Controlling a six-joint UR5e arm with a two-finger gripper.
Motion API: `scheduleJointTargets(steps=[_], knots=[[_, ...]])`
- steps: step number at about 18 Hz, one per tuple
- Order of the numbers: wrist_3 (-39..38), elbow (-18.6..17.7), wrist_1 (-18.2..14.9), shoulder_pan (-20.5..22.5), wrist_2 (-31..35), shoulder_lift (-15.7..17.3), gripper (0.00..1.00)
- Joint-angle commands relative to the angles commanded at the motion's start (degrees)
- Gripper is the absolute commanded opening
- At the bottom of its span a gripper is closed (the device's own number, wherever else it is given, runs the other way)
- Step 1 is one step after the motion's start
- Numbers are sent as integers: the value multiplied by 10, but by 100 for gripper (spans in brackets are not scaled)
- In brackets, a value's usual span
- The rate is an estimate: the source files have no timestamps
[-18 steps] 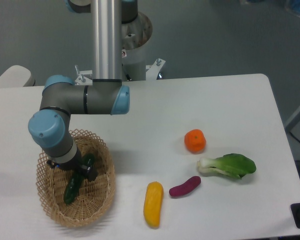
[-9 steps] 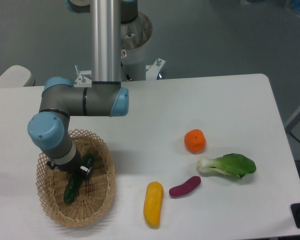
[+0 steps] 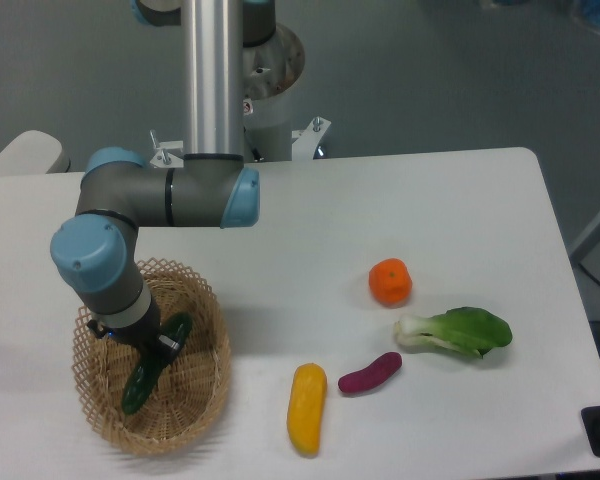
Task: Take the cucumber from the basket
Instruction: 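Lift the cucumber up out of the basket, then carry the held cucumber away from the basket toward the bok choy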
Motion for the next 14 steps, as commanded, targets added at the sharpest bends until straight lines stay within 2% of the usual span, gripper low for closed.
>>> scheduleJointTargets(steps=[3, 6, 11, 14], knots=[[71, 7, -8, 47, -1, 27, 13], [154, 11, -32, 108, -6, 47, 13], [297, 22, -82, 205, -11, 63, 13], [373, 25, -98, 250, -16, 64, 13]])
